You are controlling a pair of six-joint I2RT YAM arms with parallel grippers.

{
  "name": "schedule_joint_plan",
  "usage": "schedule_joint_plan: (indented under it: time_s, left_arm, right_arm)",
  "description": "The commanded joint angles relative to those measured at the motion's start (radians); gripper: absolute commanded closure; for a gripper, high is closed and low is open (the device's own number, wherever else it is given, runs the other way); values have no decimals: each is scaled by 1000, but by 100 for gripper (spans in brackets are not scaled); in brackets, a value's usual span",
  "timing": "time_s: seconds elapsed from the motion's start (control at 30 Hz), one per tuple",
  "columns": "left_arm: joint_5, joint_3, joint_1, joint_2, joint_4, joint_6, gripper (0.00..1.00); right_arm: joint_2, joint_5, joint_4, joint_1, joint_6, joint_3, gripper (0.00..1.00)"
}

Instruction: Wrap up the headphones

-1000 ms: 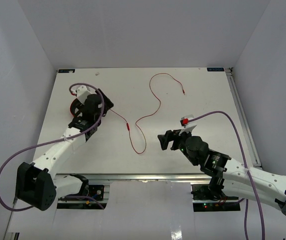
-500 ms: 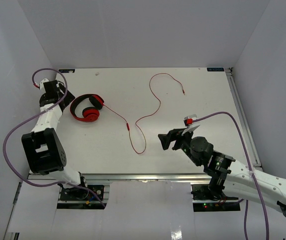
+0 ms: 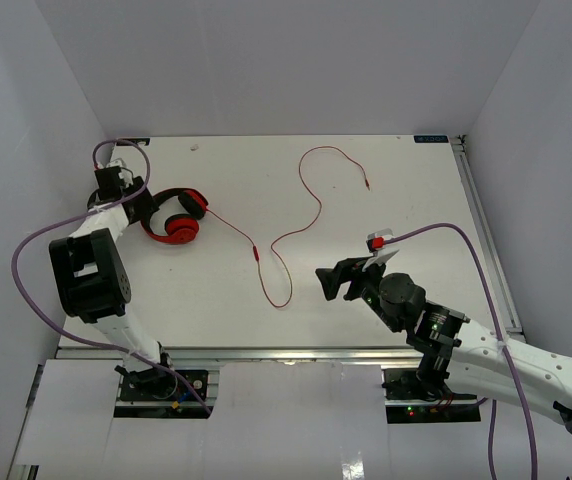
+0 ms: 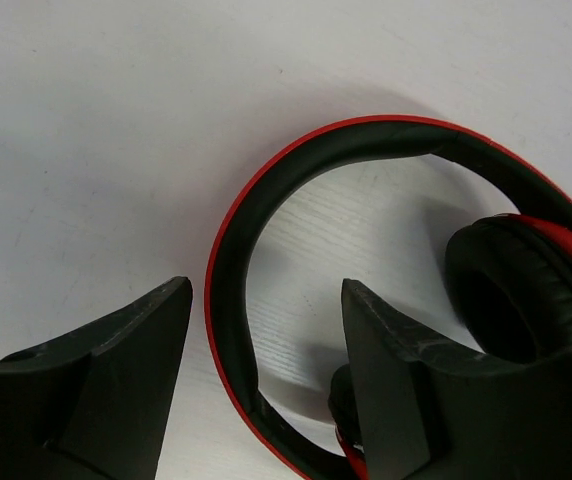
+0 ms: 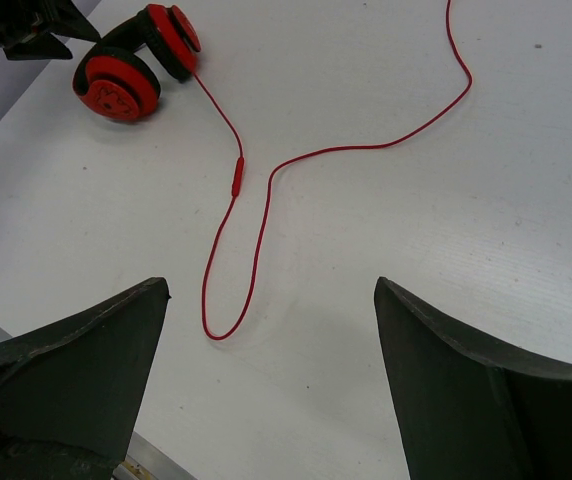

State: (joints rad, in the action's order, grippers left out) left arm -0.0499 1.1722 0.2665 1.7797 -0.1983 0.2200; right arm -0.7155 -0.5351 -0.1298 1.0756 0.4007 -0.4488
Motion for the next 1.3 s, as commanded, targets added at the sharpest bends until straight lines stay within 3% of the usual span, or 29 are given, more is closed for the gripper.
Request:
schedule_joint_plan:
  time_s: [0.0, 0.4, 0.73, 1.0, 1.1, 1.27]
  left_arm:
    - [-63, 29, 0, 23, 23, -71, 30]
    - [-13, 99, 0, 132, -39, -85, 31]
    - [38, 70, -33, 126, -56, -103, 41]
    - [68, 66, -58, 107, -77, -93, 78]
    - [73, 94, -85, 73, -103, -73, 96]
    - [51, 106, -131, -53, -115, 12, 100]
  right_arm:
    - [1, -9, -29, 3, -5, -34, 10]
    - [14, -8, -30, 3, -5, -31, 10]
    - [30, -8, -25, 3, -5, -33, 10]
    - [54, -12, -25, 3, -4, -27, 10]
    - [60, -1, -16, 3, 3, -31, 10]
    - [82, 23, -50, 3, -29, -5, 10]
